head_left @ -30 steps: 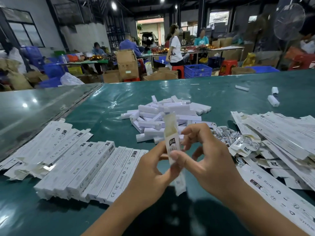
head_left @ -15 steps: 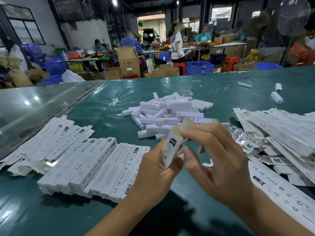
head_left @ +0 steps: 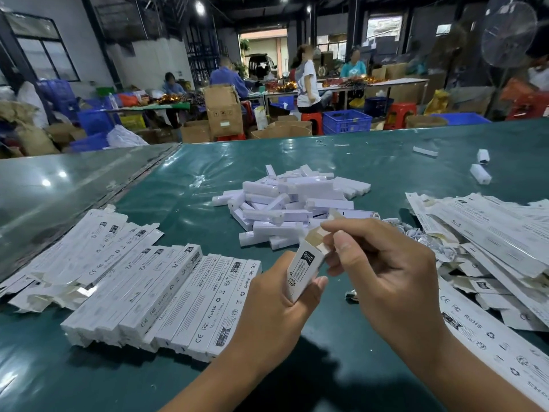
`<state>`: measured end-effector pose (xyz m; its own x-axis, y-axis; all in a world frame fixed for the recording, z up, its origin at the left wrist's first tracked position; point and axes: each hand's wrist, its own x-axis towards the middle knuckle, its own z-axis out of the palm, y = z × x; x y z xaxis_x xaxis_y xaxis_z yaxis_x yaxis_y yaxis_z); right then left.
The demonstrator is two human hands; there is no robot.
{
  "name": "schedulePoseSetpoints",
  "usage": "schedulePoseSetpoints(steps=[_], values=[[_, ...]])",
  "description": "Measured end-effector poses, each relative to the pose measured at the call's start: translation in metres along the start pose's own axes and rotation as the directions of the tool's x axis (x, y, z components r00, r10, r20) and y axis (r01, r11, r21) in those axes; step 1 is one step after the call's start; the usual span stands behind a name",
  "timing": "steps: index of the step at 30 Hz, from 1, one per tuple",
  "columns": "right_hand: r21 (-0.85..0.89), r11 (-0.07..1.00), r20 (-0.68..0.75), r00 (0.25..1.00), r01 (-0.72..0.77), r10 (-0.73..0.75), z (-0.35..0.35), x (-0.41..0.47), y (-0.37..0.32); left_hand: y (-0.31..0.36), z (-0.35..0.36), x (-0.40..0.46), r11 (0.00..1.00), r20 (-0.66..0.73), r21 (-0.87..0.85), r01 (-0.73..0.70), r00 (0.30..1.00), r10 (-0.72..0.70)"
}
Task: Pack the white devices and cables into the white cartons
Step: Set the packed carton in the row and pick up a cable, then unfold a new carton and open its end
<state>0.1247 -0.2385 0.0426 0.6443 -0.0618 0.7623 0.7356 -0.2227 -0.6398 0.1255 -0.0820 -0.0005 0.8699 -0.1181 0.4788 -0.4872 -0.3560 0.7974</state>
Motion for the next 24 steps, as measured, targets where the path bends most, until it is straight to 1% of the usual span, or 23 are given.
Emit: schedulePoseSetpoints(steps=[7, 11, 13, 15, 17, 18, 19, 21, 23, 24], values=[[-0.083, 0.996, 0.039, 0.999, 0.019, -0.016, 0.001, 0.001, 0.001, -0.002, 0.000, 0.000, 0.999, -0.014, 0.051, -0.018, 1.000, 0.019], [-0.043, 0.999, 0.047, 0.999, -0.005, 0.007, 0.002, 0.001, 0.002, -0.002, 0.000, 0.000, 0.999, -0.009, 0.030, -0.021, 1.000, 0.021], [-0.014, 0.999, 0.029, 0.998, -0.048, 0.048, 0.003, 0.001, 0.002, -0.003, 0.001, -0.001, 0.999, -0.002, 0.027, -0.021, 1.000, 0.021], [0.018, 0.994, -0.020, 0.994, -0.110, 0.110, 0.004, -0.001, 0.002, -0.002, 0.002, -0.002, 0.998, 0.003, 0.040, -0.038, 0.999, 0.038], [0.086, 0.975, -0.079, 0.974, -0.205, 0.212, 0.006, -0.002, 0.005, -0.002, 0.003, -0.003, 0.996, -0.002, 0.060, -0.069, 0.998, 0.069], [0.161, 0.947, -0.088, 0.952, -0.277, 0.293, 0.007, -0.002, 0.008, -0.001, 0.003, -0.003, 0.995, -0.006, 0.069, -0.073, 0.997, 0.074], [0.241, 0.902, -0.071, 0.920, -0.358, 0.385, 0.008, -0.001, 0.010, -0.001, 0.003, -0.003, 0.995, -0.007, 0.074, -0.068, 0.998, 0.069], [0.328, 0.806, 0.059, 0.862, -0.492, 0.503, 0.008, 0.002, 0.014, 0.000, 0.002, -0.002, 0.996, 0.002, 0.076, -0.053, 0.999, 0.053], [0.326, 0.766, 0.212, 0.832, -0.554, 0.512, 0.008, 0.003, 0.015, 0.001, 0.002, -0.002, 0.997, 0.017, 0.064, -0.040, 0.999, 0.039], [0.302, 0.777, 0.246, 0.833, -0.552, 0.496, 0.007, 0.003, 0.015, 0.001, 0.003, -0.002, 0.998, 0.026, 0.052, -0.033, 0.999, 0.032]])
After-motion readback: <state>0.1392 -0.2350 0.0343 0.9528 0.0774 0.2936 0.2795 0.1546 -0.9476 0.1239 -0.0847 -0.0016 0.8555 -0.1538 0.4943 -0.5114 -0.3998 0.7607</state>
